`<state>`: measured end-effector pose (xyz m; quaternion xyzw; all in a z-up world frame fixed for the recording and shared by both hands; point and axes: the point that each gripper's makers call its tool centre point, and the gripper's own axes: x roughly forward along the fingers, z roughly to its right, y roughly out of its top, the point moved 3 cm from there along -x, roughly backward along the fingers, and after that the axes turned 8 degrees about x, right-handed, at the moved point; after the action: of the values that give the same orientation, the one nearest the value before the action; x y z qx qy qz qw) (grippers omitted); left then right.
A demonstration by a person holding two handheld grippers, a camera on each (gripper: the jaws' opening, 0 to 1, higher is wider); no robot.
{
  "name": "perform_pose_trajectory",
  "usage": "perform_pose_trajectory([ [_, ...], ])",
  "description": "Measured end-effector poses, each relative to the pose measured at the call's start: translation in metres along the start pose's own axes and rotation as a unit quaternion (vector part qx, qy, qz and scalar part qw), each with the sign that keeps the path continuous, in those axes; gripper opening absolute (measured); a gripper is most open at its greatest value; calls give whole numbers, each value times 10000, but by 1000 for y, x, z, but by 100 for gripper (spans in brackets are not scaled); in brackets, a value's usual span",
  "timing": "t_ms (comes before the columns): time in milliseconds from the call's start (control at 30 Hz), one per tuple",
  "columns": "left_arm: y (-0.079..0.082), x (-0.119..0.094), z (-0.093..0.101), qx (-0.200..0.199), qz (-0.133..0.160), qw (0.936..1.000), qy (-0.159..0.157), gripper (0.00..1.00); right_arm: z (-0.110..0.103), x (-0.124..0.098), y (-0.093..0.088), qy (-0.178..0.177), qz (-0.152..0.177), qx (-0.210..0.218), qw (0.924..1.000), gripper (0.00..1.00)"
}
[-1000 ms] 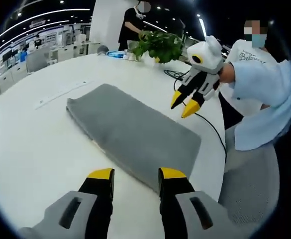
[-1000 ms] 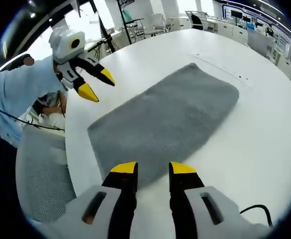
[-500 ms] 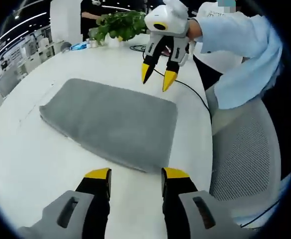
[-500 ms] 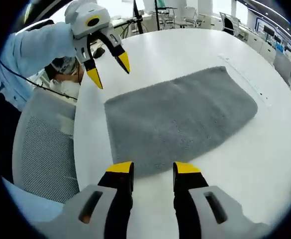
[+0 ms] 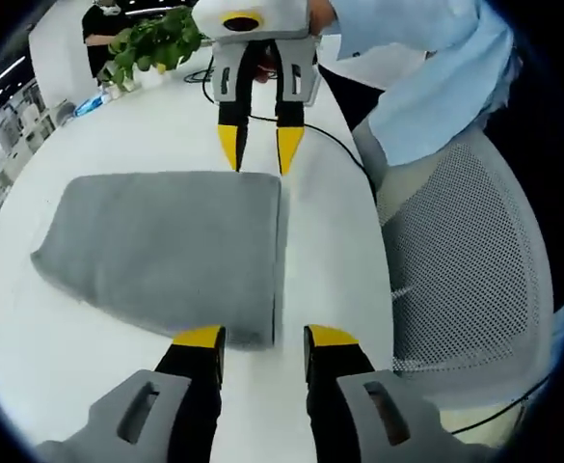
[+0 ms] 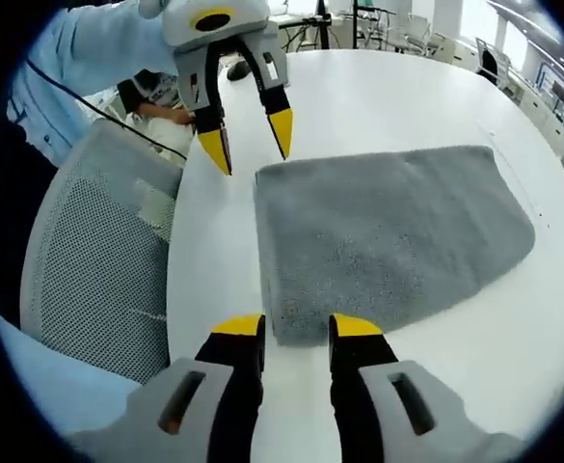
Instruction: Fold the towel on the table until its edges align and the towel forms a compact rectangular stack.
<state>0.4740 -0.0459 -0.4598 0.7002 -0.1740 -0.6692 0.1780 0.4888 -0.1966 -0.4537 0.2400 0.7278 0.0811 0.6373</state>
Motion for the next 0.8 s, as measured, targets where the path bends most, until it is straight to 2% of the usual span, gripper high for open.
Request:
perform_pose_trajectory([
  [267, -8, 14, 6, 320, -315, 9990, -22, 36, -7, 15, -5, 20, -236, -324, 9992, 23],
  [300, -5, 14, 10, 342, -354, 9988, -24, 36, -7, 17, -7, 16, -300, -342, 9990, 23],
  [400, -11, 20, 8, 378, -480, 9981, -2, 37, -4, 23, -12, -138, -464, -518, 9975, 24],
  [500, -13, 25, 7, 394, -564, 9976, -14, 39, -5, 27, -13, -126, -516, -565, 9970, 24],
  [600, -11, 26, 5, 372, -571, 9977, -19, 37, -6, 29, -14, -150, -641, -701, 9954, 24],
  [800, -11, 27, 1, 240, -547, 9981, -120, 34, 0, 31, -15, -105, -721, -671, 9951, 22],
])
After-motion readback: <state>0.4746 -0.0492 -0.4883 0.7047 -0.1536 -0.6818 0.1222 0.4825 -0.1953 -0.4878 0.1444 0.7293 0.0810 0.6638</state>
